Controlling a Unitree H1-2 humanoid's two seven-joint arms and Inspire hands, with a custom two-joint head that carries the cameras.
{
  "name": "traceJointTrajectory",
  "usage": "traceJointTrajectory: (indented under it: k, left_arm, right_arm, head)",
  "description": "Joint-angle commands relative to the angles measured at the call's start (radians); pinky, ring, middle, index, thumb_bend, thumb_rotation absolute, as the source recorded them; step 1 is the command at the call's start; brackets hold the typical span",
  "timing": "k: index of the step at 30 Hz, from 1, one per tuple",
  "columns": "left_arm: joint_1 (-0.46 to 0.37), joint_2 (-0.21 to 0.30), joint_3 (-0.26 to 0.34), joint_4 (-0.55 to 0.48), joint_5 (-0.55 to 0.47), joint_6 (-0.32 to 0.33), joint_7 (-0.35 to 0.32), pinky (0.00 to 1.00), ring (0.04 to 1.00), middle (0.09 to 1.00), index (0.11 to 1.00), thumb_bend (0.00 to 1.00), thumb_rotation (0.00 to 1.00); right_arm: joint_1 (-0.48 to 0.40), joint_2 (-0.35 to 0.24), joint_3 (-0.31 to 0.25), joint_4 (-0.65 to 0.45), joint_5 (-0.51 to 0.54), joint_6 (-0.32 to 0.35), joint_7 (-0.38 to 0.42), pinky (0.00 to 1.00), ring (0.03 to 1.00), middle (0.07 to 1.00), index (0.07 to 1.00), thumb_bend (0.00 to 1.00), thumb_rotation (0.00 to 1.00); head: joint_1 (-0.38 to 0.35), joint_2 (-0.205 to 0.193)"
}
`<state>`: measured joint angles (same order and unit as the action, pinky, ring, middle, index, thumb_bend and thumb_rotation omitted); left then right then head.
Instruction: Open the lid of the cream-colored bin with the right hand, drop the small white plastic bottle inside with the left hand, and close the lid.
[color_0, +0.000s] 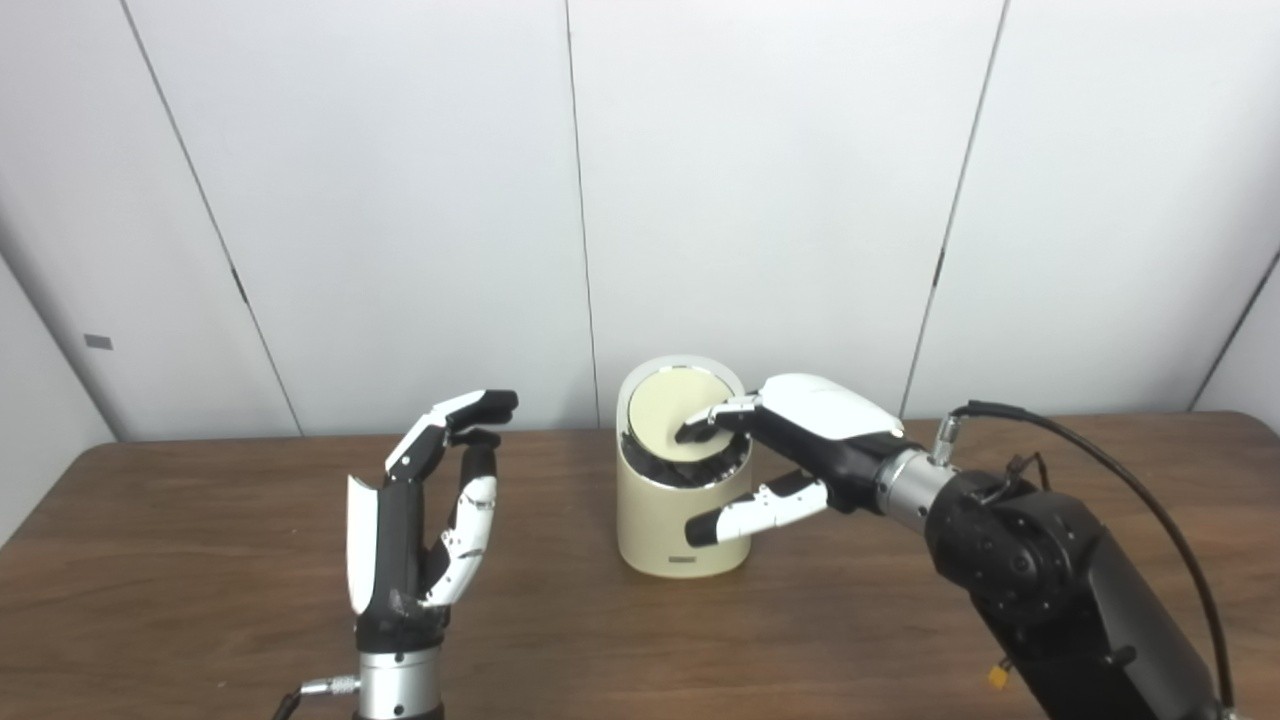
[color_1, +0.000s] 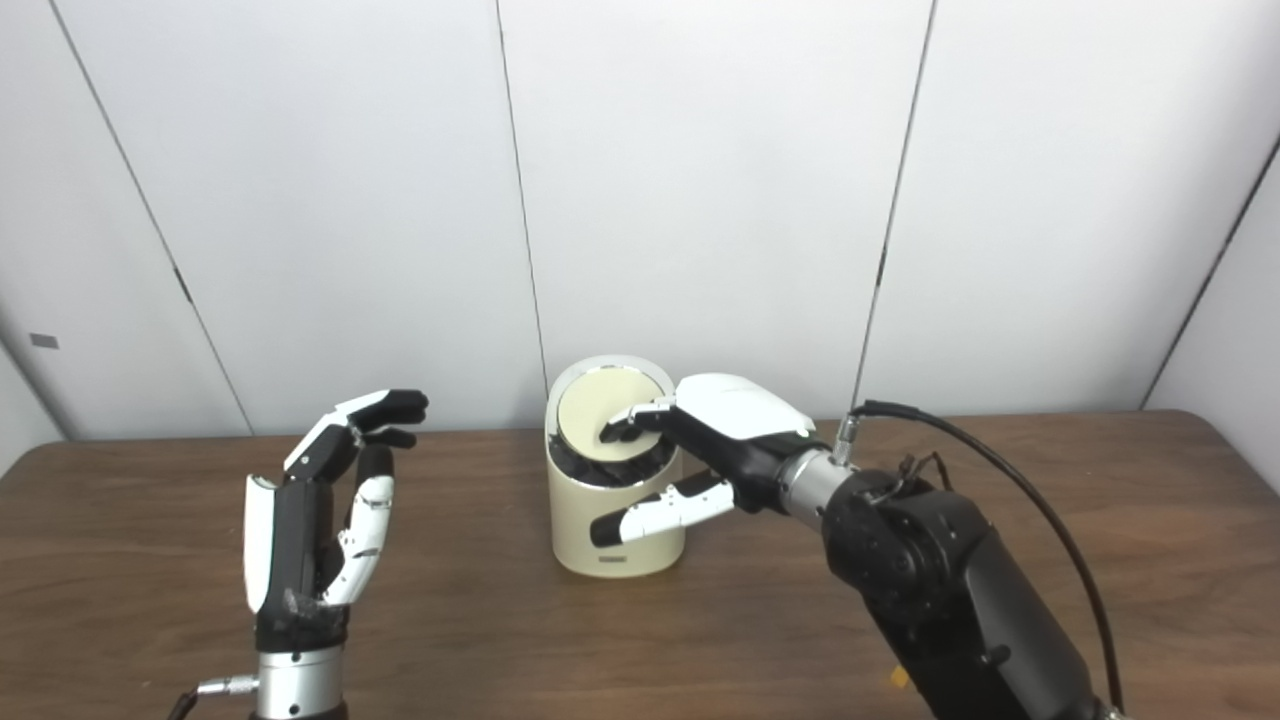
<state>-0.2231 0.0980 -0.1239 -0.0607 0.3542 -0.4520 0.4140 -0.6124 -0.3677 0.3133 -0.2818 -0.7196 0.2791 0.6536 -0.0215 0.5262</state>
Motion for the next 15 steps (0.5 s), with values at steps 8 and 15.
traceJointTrajectory:
  k: [8, 15]
  left_arm:
    - [-0.031, 0.005, 0.003, -0.016, 0.012, -0.017, 0.011, 0.57, 0.667, 0.689, 0.682, 0.24, 0.74]
    - [-0.030, 0.010, 0.000, -0.009, 0.006, -0.017, 0.010, 0.57, 0.666, 0.688, 0.681, 0.25, 0.73]
  right_arm:
    - [-0.008, 0.002, -0.026, -0.039, 0.004, -0.016, -0.068, 0.99, 0.929, 0.883, 0.876, 0.97, 0.85]
    - [0.054, 0.041, -0.055, -0.074, -0.003, -0.033, -0.174, 0.87, 0.891, 0.863, 0.859, 0.94, 0.79]
  head:
    - [0.000, 0.003]
    - [-0.008, -0.002]
